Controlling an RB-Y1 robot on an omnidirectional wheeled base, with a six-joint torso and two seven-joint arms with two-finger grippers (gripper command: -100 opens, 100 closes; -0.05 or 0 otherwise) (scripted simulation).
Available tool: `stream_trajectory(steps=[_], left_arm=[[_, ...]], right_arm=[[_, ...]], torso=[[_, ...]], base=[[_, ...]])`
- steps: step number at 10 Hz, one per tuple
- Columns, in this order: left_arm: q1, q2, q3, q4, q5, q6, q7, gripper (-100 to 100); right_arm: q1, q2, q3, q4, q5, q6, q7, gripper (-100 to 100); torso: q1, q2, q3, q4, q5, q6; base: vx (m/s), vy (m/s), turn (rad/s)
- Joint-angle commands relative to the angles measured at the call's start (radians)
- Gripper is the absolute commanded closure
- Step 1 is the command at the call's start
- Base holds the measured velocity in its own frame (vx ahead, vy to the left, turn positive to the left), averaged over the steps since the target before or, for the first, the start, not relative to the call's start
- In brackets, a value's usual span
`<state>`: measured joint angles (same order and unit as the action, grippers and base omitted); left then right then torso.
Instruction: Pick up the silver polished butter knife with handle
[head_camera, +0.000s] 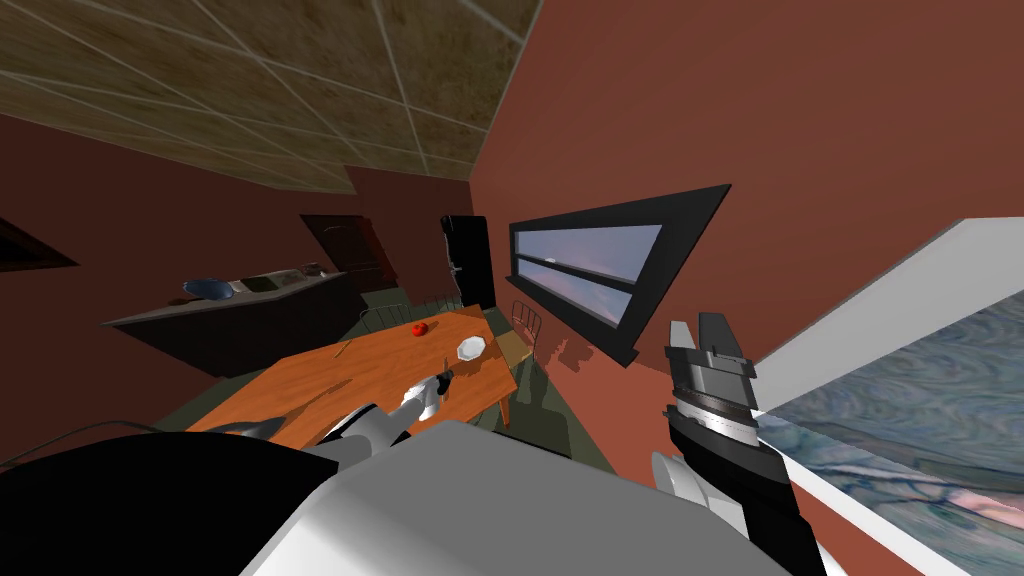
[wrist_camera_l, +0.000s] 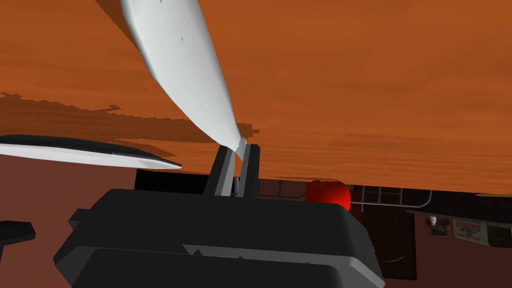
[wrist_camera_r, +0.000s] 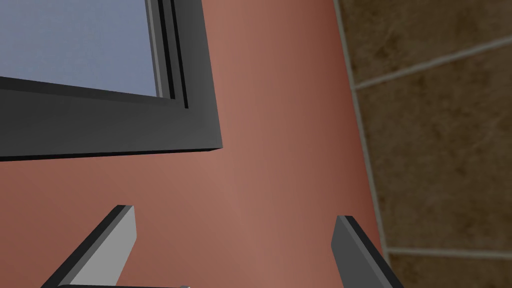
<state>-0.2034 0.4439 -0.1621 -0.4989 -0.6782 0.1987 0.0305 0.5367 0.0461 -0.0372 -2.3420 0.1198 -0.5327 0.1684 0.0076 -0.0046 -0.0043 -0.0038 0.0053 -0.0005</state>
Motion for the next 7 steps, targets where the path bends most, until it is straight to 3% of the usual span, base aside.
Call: stream_trajectory(steps=[1,4,5,7], left_arm=[[0.006,0.004,-0.008,-0.01,0.028,0.005,-0.018,100],[0.016,0.032,0.038,0.028,0.145,-0.046,-0.129,100],[0.016,0.032,0.038,0.028,0.116,-0.046,-0.137,100],[0.016,0.032,0.038,0.028,0.169,-0.046,-0.17,100]], right_arm=[[0.0,0.0,0.0,0.0,0.0,0.0,0.0,0],[0.0,0.0,0.0,0.0,0.0,0.0,0.0,0],[0.0,0.0,0.0,0.0,0.0,0.0,0.0,0],[0.0,0.0,0.0,0.0,0.0,0.0,0.0,0]], torso=[[0.0,0.0,0.0,0.0,0.0,0.0],[0.0,0.0,0.0,0.0,0.001,0.0],[0.0,0.0,-0.001,-0.002,0.002,0.0],[0.002,-0.001,-0.001,-0.002,0.003,0.0]], base=[[0.004,-0.013,0.009],[0.0,-0.04,-0.074],[-0.002,-0.046,-0.036],[0.0,-0.01,0.004]])
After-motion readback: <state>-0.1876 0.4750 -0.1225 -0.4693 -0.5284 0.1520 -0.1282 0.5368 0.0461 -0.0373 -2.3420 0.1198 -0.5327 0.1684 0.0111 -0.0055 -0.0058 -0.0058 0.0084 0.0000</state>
